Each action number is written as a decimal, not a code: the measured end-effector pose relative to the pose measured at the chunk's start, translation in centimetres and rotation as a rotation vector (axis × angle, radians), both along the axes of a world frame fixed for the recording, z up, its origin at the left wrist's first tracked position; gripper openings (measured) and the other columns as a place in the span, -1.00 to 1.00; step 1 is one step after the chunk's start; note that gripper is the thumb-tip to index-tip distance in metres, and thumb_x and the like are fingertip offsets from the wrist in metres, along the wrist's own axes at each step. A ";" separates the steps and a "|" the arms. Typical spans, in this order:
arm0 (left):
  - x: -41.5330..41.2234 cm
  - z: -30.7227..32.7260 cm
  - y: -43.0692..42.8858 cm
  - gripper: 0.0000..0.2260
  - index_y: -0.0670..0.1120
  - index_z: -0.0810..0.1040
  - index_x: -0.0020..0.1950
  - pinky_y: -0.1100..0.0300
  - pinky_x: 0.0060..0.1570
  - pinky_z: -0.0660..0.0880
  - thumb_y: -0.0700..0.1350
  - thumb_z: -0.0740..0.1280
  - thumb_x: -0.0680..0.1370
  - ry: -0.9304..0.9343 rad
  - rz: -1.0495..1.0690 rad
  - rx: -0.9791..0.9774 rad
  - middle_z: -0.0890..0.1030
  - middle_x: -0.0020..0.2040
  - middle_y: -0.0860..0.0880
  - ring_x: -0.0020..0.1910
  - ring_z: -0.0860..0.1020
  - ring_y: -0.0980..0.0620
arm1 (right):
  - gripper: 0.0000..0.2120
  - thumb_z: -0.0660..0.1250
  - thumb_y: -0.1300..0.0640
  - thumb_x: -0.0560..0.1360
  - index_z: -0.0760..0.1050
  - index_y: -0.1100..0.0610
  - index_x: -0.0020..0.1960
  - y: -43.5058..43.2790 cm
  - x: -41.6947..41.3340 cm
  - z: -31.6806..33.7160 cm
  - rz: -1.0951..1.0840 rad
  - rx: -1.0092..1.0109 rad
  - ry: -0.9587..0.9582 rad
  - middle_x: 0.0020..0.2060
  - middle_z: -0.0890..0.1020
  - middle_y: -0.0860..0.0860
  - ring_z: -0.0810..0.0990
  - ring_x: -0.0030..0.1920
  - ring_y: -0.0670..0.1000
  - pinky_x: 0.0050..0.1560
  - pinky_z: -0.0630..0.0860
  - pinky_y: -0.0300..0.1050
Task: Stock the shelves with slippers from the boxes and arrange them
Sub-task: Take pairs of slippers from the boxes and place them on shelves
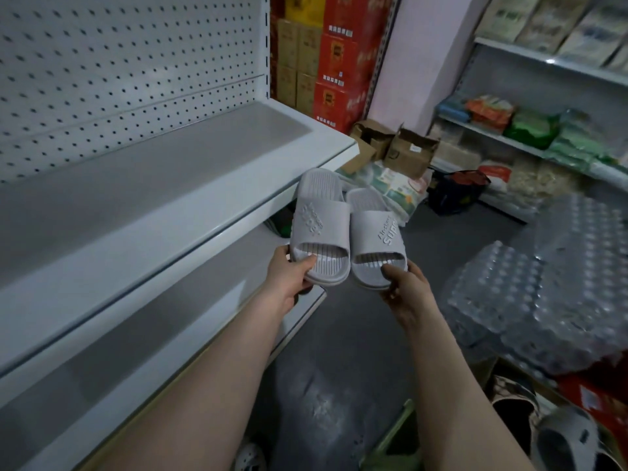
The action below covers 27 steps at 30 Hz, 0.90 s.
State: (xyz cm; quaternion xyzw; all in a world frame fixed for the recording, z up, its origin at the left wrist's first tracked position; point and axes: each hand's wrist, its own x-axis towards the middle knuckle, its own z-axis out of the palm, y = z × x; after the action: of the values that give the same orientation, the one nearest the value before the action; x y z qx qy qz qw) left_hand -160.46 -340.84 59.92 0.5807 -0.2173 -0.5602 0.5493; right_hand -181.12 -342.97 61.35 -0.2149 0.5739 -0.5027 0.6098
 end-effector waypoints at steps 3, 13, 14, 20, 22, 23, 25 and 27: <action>0.4 -0.6 0.0 -0.71 -0.15 0.43 0.20 0.01 -0.20 0.64 -0.30 0.38 0.52 -0.015 -0.053 0.000 0.62 0.02 -0.13 -0.11 0.64 -0.05 | -0.57 0.30 0.38 0.49 0.46 0.08 0.31 0.1 0.6 -0.6 -0.032 0.025 -0.007 0.12 0.63 0.16 0.61 -0.02 0.12 -0.33 0.53 -0.13; 0.3 -5.6 1.7 -0.65 -0.10 0.42 0.24 0.17 -0.32 0.55 -0.31 0.40 0.50 0.051 -0.008 0.104 0.62 -0.04 -0.04 -0.16 0.62 0.02 | -0.57 0.31 0.38 0.50 0.45 0.11 0.32 -0.2 0.7 -4.7 0.053 0.118 0.017 0.07 0.63 0.15 0.64 -0.07 0.11 -0.28 0.57 -0.09; 0.4 -6.5 2.0 -0.65 -0.11 0.43 0.24 0.15 -0.30 0.56 -0.30 0.41 0.50 0.064 0.019 0.126 0.63 -0.01 -0.06 -0.12 0.63 -0.01 | -0.56 0.34 0.39 0.48 0.46 0.12 0.32 -0.3 0.8 -5.5 0.090 0.121 0.013 0.09 0.64 0.17 0.65 -0.09 0.11 -0.31 0.58 -0.12; 2.3 -11.9 3.3 -0.78 0.02 0.50 0.06 -0.11 0.05 0.57 -0.27 0.38 0.53 0.136 0.203 0.205 0.64 0.02 -0.05 0.02 0.62 -0.09 | -0.45 0.50 0.35 0.38 0.45 0.13 0.32 -2.5 2.5 -11.1 0.367 0.180 0.083 0.15 0.63 0.19 0.66 0.03 0.13 -0.13 0.63 -0.04; 3.0 -13.2 3.3 -0.79 -0.01 0.49 0.11 -0.01 -0.06 0.61 -0.25 0.36 0.54 0.148 0.268 0.209 0.63 0.01 -0.02 -0.01 0.62 -0.06 | -0.40 0.53 0.33 0.37 0.43 0.10 0.34 -3.7 3.7 -12.9 0.419 0.215 0.115 0.17 0.63 0.18 0.64 0.11 0.17 0.05 0.60 0.05; 3.5 -13.9 3.2 -0.79 -0.04 0.48 0.14 0.08 -0.17 0.63 -0.24 0.36 0.55 0.151 0.302 0.207 0.62 0.02 -0.04 -0.03 0.61 -0.04 | -0.40 0.53 0.32 0.37 0.42 0.08 0.35 -4.6 4.5 -13.7 0.446 0.222 0.127 0.17 0.62 0.16 0.63 0.13 0.18 0.06 0.58 0.05; 4.8 -15.3 2.7 -0.75 -0.13 0.44 0.22 0.17 -0.29 0.61 -0.23 0.35 0.56 0.134 0.368 0.211 0.60 0.10 -0.10 -0.02 0.60 -0.05 | -0.40 0.53 0.31 0.38 0.43 0.06 0.35 -6.3 6.5 -14.9 0.507 0.214 0.143 0.16 0.62 0.16 0.64 0.06 0.16 -0.06 0.59 -0.02; 6.4 -17.1 1.9 -0.66 -0.19 0.41 0.29 0.13 -0.23 0.58 -0.21 0.37 0.55 0.121 0.433 0.225 0.57 0.18 -0.14 0.07 0.58 -0.10 | -0.43 0.52 0.31 0.39 0.44 0.05 0.33 -8.2 8.7 -16.1 0.559 0.201 0.147 0.13 0.61 0.16 0.62 -0.04 0.12 -0.17 0.58 -0.09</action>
State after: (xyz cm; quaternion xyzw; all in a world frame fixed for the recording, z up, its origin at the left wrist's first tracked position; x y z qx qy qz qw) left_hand -154.02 -338.96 42.84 0.6368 0.0091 -0.4836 0.6004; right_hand -172.39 -351.20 45.23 -0.3387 0.5819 -0.2394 0.6995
